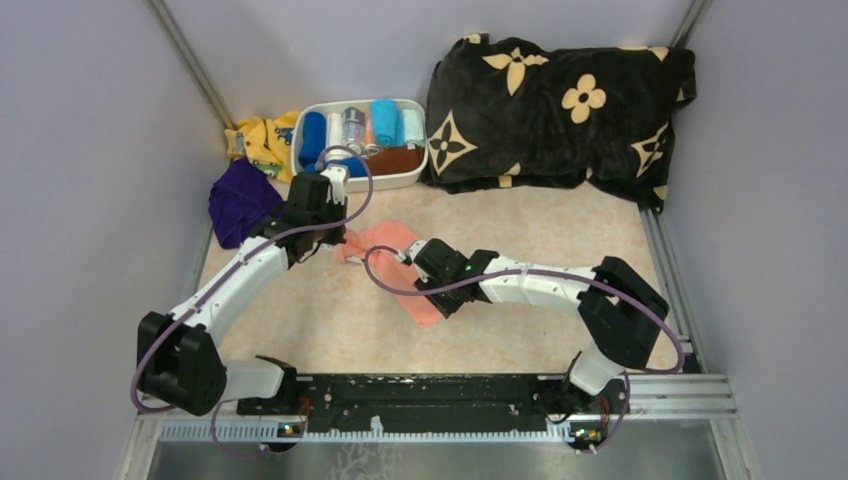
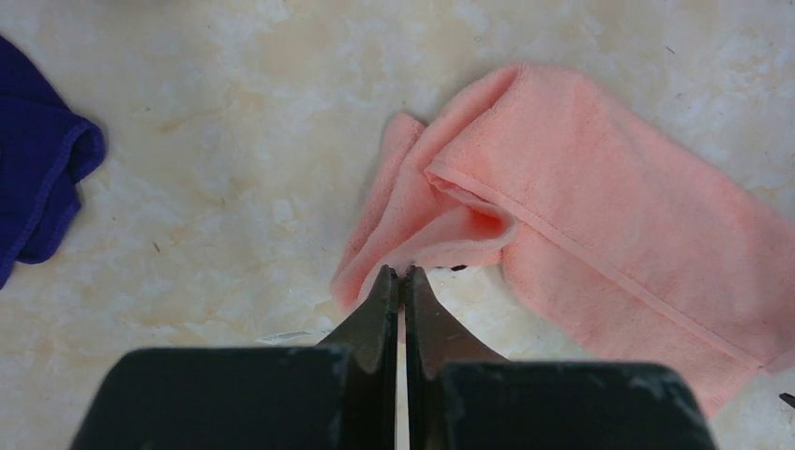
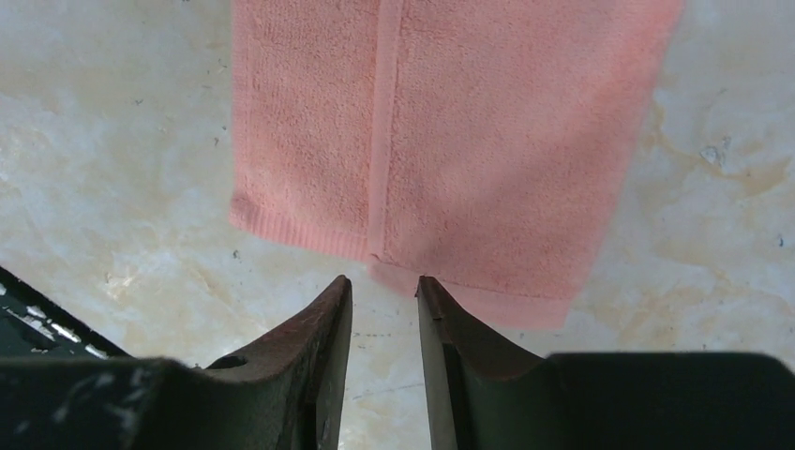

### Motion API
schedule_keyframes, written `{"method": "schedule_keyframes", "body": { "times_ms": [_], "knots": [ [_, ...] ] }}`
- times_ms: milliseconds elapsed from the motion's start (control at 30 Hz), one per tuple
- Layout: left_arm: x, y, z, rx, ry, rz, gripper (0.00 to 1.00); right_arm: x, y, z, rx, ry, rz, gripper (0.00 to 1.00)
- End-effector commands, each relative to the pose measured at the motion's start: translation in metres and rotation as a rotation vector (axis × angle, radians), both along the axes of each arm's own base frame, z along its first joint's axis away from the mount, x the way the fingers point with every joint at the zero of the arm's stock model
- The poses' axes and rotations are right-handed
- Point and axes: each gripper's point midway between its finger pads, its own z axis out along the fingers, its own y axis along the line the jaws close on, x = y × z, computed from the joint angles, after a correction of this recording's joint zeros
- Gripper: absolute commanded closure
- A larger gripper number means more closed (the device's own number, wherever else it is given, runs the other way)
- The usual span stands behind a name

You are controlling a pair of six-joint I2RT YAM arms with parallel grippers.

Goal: Roll the towels
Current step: Flatten out the towel at the center of the board.

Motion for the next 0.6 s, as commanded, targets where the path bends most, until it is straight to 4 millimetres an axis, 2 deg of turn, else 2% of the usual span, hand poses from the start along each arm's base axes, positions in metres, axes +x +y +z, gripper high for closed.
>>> {"method": "schedule_keyframes", "body": {
  "times_ms": [0,133,200,300,467,567],
  "knots": [
    [0.004,0.003,0.002,-0.020,-0.031,0.005,1.00,0.009,0.025,0.001,0.044,-0.041,0.064,0.68],
    [0.003,0.006,-0.002,-0.028,-0.028,0.016,1.00,0.009,0.025,-0.011,0.025,-0.030,0.070,0.68],
    [0.003,0.007,-0.003,-0.031,-0.026,0.019,1.00,0.007,0.021,-0.024,-0.013,-0.014,0.071,0.67],
    [0.004,0.009,-0.005,-0.031,-0.021,0.024,1.00,0.007,0.013,-0.032,-0.060,-0.015,0.068,0.66],
    [0.006,0.013,-0.006,-0.030,-0.022,0.035,1.00,0.014,-0.007,-0.037,-0.146,-0.071,0.046,0.66],
    [0.006,0.017,-0.006,-0.025,-0.020,0.040,1.00,0.015,-0.012,-0.031,-0.165,-0.089,0.051,0.71]
  ]
}}
